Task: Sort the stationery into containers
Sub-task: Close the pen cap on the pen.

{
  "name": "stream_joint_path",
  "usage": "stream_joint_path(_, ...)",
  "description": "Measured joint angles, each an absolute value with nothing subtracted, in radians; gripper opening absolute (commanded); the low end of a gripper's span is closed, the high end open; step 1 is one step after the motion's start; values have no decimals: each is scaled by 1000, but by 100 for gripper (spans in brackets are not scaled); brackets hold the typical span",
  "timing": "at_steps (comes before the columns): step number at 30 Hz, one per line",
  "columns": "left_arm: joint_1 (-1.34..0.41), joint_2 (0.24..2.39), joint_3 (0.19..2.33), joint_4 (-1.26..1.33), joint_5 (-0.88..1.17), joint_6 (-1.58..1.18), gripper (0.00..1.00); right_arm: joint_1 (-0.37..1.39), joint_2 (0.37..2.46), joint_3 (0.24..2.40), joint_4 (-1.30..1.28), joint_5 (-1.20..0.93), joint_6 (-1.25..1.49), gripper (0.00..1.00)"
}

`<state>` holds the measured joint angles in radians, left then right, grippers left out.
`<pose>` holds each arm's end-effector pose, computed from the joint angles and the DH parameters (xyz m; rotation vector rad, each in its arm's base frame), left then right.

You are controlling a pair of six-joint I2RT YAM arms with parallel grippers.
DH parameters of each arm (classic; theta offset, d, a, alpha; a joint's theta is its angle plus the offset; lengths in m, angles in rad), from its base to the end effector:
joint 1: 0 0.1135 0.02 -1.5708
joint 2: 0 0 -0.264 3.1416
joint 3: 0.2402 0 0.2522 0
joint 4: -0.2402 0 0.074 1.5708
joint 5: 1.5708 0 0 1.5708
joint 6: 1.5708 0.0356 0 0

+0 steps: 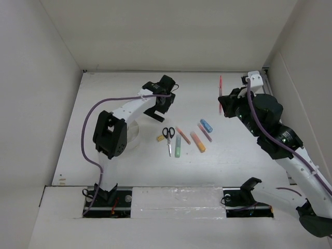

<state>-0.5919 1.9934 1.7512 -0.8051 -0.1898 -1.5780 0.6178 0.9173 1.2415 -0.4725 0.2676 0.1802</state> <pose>0.3647 -0.2371 0.2594 -1.3318 2.3339 -0.5170 0.1520 0.0964 0.4420 -0.1781 1.7179 0.3615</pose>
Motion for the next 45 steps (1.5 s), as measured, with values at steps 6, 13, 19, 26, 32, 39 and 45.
stream_joint_path(6,-603,2069,1752,-829,-188,-1621,94,627,883,1211,-473,232,178,0)
stream_joint_path(13,-602,2080,1728,-820,-192,-1655,80,653,828,1193,-485,222,168,0)
stream_joint_path(19,-598,2083,1723,-812,-196,-1664,72,684,819,1192,-485,215,161,0)
stream_joint_path(26,-593,2121,1723,-800,-196,-1666,66,702,820,1181,-486,216,154,0)
stream_joint_path(32,-586,2141,1723,-801,-197,-1666,66,725,820,1181,-486,219,150,0)
stream_joint_path(39,-580,2165,1723,-802,-202,-1667,65,751,820,1181,-486,242,145,0)
stream_joint_path(45,-576,2178,1736,-807,-203,-1669,61,755,826,1181,-486,251,142,0)
